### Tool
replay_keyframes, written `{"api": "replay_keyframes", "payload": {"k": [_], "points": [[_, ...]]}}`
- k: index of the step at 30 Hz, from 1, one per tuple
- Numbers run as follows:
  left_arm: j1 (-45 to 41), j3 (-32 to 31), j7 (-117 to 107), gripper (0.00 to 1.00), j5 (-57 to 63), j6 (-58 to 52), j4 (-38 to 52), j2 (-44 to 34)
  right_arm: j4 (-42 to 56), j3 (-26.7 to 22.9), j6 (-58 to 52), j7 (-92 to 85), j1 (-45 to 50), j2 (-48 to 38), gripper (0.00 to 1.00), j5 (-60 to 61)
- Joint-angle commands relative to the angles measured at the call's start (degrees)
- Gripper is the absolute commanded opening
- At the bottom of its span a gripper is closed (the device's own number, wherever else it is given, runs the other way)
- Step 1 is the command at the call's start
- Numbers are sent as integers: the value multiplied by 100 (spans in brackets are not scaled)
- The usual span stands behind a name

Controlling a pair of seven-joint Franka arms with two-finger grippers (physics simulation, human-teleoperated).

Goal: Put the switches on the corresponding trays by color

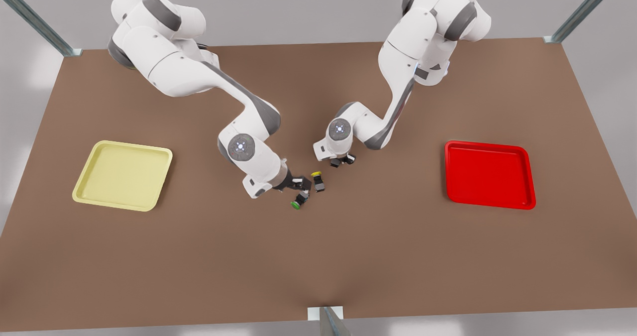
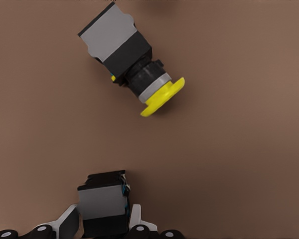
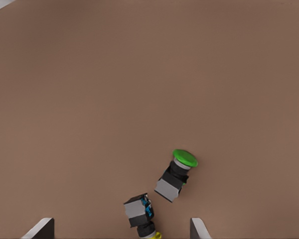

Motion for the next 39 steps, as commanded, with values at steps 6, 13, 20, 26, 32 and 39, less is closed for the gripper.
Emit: {"api": "replay_keyframes", "payload": {"k": [6, 13, 20, 26, 32, 39], "points": [[0, 0, -25, 52, -85, 6, 9, -8, 108, -35, 659, 255, 466, 462, 100, -221], [0, 0, -25, 49, -120, 6, 35, 36, 372, -9, 387, 229, 835, 822, 100, -880], [18, 0, 10, 53, -111, -3, 70, 36, 442, -61, 466, 255, 844, 1024, 100, -942], [931, 0, 590, 54, -41, -1601, -44, -623, 451, -70, 580, 246, 853, 1121, 95, -959], [3532, 52, 1856, 54, 977, -2156, -765, -1450, 715, -263, 379, 307, 1406, 1306, 95, -1205], [4702, 386, 2515, 65, 1567, -2042, -1222, -1151, 504, -677, -167, 1046, 1626, 1147, 95, -1425]]}}
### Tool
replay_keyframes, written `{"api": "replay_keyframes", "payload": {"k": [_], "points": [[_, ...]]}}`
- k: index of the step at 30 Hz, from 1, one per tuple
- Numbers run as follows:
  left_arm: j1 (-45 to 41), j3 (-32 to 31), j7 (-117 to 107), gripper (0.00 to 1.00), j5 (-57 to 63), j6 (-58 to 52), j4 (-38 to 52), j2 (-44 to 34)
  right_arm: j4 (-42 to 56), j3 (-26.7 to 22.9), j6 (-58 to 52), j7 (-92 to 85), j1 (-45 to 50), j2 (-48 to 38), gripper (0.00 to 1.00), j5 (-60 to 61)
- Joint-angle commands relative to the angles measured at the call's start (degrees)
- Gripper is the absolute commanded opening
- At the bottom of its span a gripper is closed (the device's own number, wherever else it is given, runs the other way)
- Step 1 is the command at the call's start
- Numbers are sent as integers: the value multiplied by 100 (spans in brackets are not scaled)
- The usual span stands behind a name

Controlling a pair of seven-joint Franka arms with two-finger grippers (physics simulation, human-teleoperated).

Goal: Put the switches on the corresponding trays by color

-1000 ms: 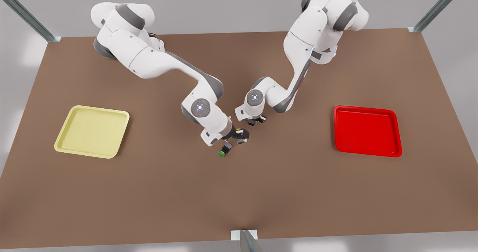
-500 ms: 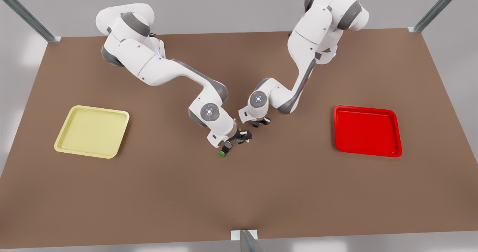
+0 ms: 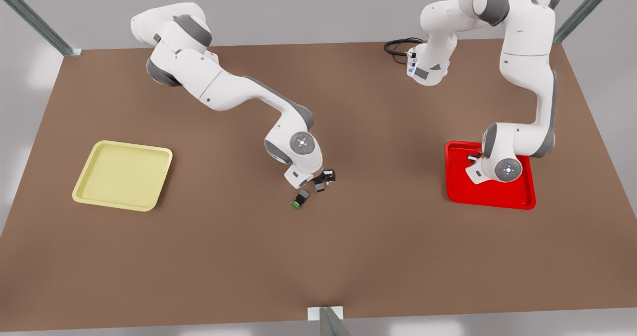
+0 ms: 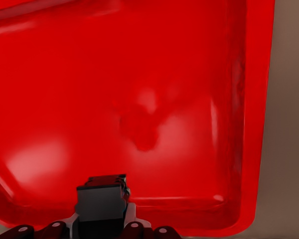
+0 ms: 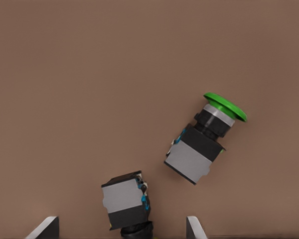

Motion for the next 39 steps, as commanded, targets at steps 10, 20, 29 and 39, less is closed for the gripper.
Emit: {"api": "replay_keyframes", "payload": {"k": [10, 20, 29, 39], "points": [[-3, 3, 23, 100, -694, 12, 150, 41, -45, -26, 203, 0, 138, 203, 94, -176], [-47, -85, -21, 100, -957, -620, 1053, -1004, 298, -422, 194, -193, 552, 441, 83, -334], [-618, -437, -1463, 100, -2056, -2695, 3261, -1594, 263, -448, 71, -184, 587, 450, 68, -572], [-618, -454, -1454, 100, -2074, -2941, 3331, -1682, 316, -527, 97, -175, 657, 502, 66, -651]]}}
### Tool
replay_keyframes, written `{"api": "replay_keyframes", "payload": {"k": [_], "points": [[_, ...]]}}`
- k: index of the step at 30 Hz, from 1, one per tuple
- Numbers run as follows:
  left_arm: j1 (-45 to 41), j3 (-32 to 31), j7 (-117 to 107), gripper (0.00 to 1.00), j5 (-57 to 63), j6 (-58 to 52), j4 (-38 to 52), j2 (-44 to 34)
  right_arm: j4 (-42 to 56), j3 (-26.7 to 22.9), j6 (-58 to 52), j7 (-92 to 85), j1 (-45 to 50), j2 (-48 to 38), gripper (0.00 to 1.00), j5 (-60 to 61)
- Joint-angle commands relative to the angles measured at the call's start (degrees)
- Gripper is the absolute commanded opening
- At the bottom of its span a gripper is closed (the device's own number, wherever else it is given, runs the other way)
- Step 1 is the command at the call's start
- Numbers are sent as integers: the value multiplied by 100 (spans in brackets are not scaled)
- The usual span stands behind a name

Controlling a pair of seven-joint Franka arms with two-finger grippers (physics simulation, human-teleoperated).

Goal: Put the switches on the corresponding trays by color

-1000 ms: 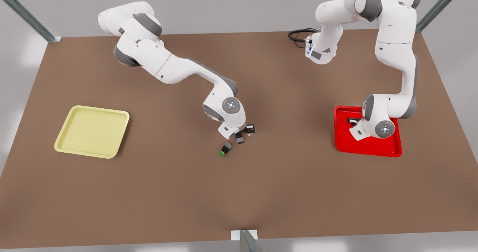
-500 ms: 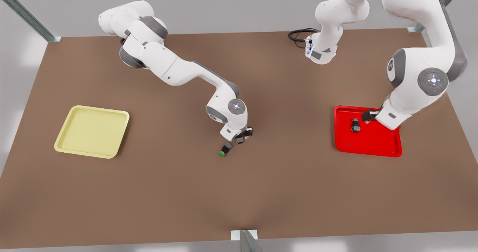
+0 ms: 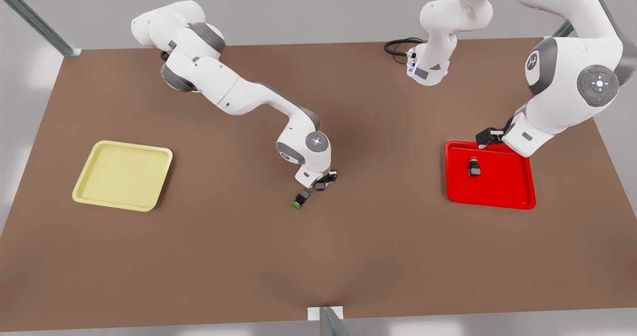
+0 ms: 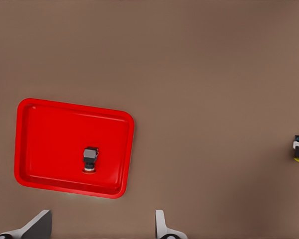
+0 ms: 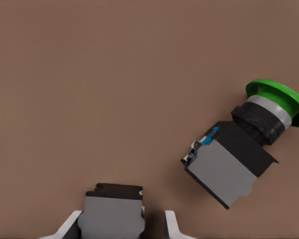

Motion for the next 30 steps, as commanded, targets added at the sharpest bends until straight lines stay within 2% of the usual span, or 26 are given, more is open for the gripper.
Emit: {"api": "replay_keyframes", "payload": {"k": [1, 5, 10, 15, 30], "points": [[1, 0, 0, 100, -7, 0, 0, 0, 0, 0, 0, 3, 4, -1, 66, 0], [1, 0, 0, 100, -7, 0, 0, 0, -9, 0, 9, 21, 13, 8, 66, 35], [1, 0, 0, 100, -7, -9, 0, -53, 0, 9, 26, 12, 13, 17, 60, 53], [1, -123, -9, 100, 37, -9, 9, -71, 0, 18, 0, 12, 13, 17, 57, 53], [1, -114, 0, 100, 72, -9, 9, -62, 70, 9, 62, 3, 13, 87, 57, 35]]}}
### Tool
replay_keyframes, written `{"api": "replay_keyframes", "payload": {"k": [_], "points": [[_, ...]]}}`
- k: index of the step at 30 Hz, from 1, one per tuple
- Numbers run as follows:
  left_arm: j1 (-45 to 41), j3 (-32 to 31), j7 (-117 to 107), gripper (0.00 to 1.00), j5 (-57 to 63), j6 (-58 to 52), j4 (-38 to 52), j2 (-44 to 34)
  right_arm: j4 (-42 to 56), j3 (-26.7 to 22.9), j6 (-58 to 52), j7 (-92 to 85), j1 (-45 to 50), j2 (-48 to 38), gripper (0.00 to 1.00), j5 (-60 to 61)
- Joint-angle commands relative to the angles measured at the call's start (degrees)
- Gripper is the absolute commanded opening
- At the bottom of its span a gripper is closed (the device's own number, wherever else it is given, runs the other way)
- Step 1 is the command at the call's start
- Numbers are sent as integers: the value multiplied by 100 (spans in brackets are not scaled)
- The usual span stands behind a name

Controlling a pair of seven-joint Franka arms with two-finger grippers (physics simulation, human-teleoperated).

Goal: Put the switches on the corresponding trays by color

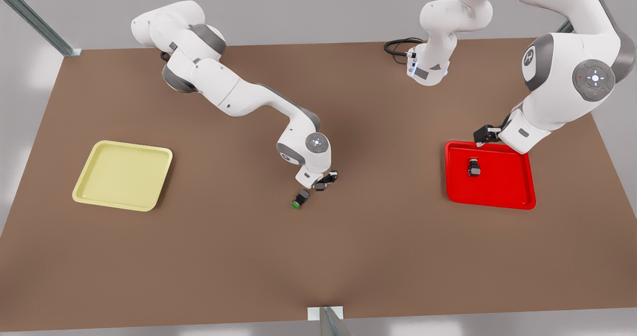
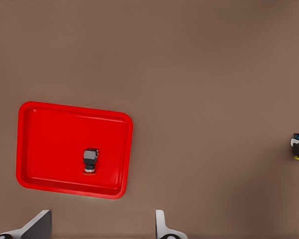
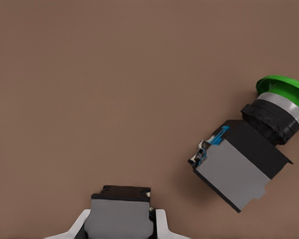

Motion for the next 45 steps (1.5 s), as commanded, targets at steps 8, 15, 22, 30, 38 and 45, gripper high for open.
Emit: {"api": "replay_keyframes", "payload": {"k": [8, 15, 22, 30, 38, 45], "points": [[0, 8, 6, 100, 2, 9, 0, 8, 18, 9, -159, 0, 0, -45, 57, 17], [0, 9, 6, 100, 2, 9, 0, 26, 18, 9, -150, -9, 0, -36, 55, 0], [0, 17, 6, 100, 11, 18, 0, 44, 18, 9, -185, -18, -9, -80, 54, 17], [0, 17, 15, 100, 20, 62, 0, 52, 0, 0, -62, -18, 0, -53, 50, 0], [9, 35, 15, 100, 20, 79, 0, 70, -35, 0, -580, -298, -220, -650, 49, 228], [0, 35, 6, 100, 20, 79, 0, 70, -2021, -264, -388, -1942, -1555, -2593, 49, 958]]}}
